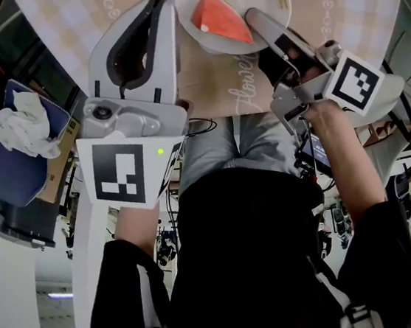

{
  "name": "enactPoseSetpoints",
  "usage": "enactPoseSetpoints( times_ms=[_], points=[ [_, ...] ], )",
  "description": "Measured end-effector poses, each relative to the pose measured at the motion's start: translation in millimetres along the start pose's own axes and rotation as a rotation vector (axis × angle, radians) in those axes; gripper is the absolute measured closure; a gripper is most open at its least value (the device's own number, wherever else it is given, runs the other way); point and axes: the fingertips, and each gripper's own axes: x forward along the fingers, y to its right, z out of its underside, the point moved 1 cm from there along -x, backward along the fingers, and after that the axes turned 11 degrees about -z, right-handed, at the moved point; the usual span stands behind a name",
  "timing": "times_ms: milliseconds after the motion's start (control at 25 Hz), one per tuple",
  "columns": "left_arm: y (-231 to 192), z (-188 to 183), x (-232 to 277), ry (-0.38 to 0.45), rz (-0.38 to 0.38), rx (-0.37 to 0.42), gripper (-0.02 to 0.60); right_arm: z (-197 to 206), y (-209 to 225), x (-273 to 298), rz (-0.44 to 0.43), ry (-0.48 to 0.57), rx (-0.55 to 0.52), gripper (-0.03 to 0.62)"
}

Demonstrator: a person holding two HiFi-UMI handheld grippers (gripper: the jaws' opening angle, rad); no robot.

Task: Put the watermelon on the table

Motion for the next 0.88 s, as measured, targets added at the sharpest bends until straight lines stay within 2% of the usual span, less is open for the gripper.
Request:
enactPoseSetpoints(
  times_ms=[120,320,440,600,760,880],
  points=[
    [2.1,-7.8,-1.7,0.011,-0.006,-0.019,0.571,0.4,1.4,0.5,0.040,-0.014,0.000,0.562],
    [6.3,-16.6,-3.9,0.023,0.001,-0.012,0.571,0.5,1.3,2.3,0.121,-0.029,-0.069,0.529],
    [6.8,-22.7,-7.6,0.028,0.002,-0.008,0.571,1.8,-0.2,2.6,0.160,-0.038,-0.087,0.476],
    [4.9,-30.4,-12.6,0.034,-0.007,-0.009,0.571,3.4,1.6,-2.2,0.228,-0.056,-0.115,0.473],
    [4.0,-34.3,-15.3,0.037,-0.009,-0.008,0.571,3.6,3.9,-8.1,0.247,-0.050,-0.095,0.473],
    [3.8,-35.0,-13.0,0.038,-0.004,-0.005,0.571,1.2,2.4,-8.6,0.228,-0.061,-0.117,0.473]
  ],
)
